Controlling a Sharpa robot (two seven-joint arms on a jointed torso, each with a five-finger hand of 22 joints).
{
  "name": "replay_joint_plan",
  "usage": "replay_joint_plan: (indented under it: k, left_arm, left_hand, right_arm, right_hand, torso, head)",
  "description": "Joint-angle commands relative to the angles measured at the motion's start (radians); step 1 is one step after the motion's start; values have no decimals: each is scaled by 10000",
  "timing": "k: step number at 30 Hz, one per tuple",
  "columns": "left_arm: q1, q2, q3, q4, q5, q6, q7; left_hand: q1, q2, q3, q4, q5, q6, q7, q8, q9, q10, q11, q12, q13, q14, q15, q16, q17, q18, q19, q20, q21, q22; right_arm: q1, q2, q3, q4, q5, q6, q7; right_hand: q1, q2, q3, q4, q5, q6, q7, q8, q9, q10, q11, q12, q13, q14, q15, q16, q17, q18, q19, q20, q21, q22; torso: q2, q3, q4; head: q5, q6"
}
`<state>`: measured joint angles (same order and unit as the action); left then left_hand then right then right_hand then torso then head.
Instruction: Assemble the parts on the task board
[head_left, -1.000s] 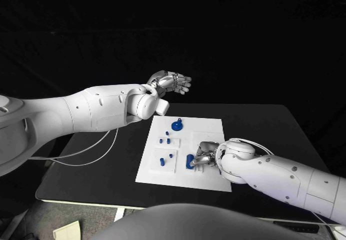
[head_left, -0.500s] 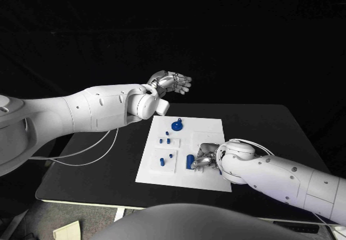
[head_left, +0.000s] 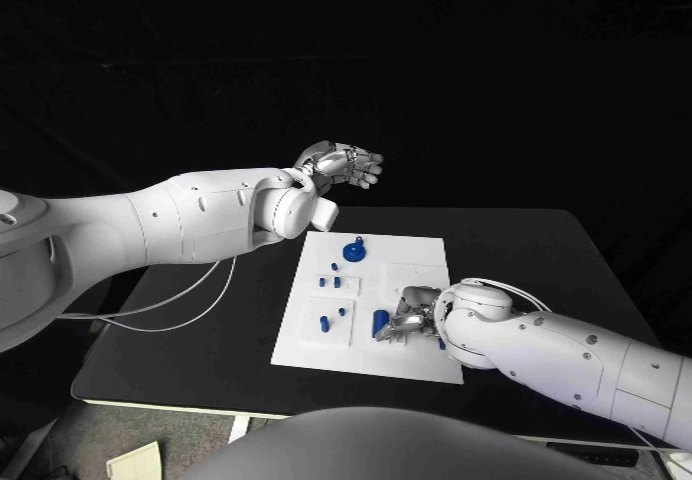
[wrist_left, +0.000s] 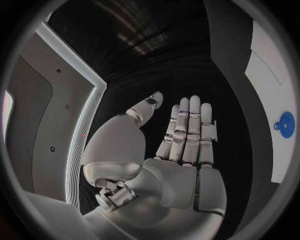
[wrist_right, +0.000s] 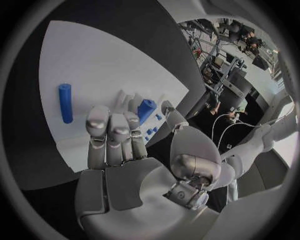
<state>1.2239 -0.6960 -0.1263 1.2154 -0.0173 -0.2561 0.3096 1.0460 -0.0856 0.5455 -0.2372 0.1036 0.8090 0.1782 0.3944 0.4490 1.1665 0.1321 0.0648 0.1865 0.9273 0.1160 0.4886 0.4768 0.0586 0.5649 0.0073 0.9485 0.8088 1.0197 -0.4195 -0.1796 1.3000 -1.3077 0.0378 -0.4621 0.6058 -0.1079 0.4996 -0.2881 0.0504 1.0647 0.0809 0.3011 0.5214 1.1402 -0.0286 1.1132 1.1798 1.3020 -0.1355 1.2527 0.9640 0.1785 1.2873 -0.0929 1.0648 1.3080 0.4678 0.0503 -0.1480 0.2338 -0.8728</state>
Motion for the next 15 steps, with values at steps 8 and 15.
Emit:
replay_joint_plan:
  k: [8, 15]
  left_arm:
    - [14, -20, 6, 34, -57, 117, 68]
    - [14, -84, 4, 58, -58, 98, 67]
  left_hand:
    - [-53, -36, 10, 47, 40, -64, -39, 34, -19, -62, 10, 59, -15, 68, -21, -30, 24, 102, -17, 64, -39, 19]
    - [-51, -35, 10, 48, 40, -63, -39, 36, -21, -61, 10, 59, -17, 69, -21, -35, 31, 102, -16, 65, -40, 21]
  right_arm:
    - [-2, -607, 291, 457, 348, -718, 430]
    - [273, -1563, 697, 1085, 776, -992, 587]
  right_hand:
    - [138, 246, -88, 32, -11, 0, -51, 15, 1, 20, -65, -66, 6, -7, -46, -67, 9, 833, 6, -77, -80, -2]
    - [500, 252, 204, 83, -12, -214, 21, -70, 23, 34, 2, -66, 6, 18, 11, -98, -7, 833, 42, -101, -126, -43]
  torso:
    - [-7, -7, -3]
    - [-10, 1, -31]
  head:
    - [19, 2]
    - [33, 2]
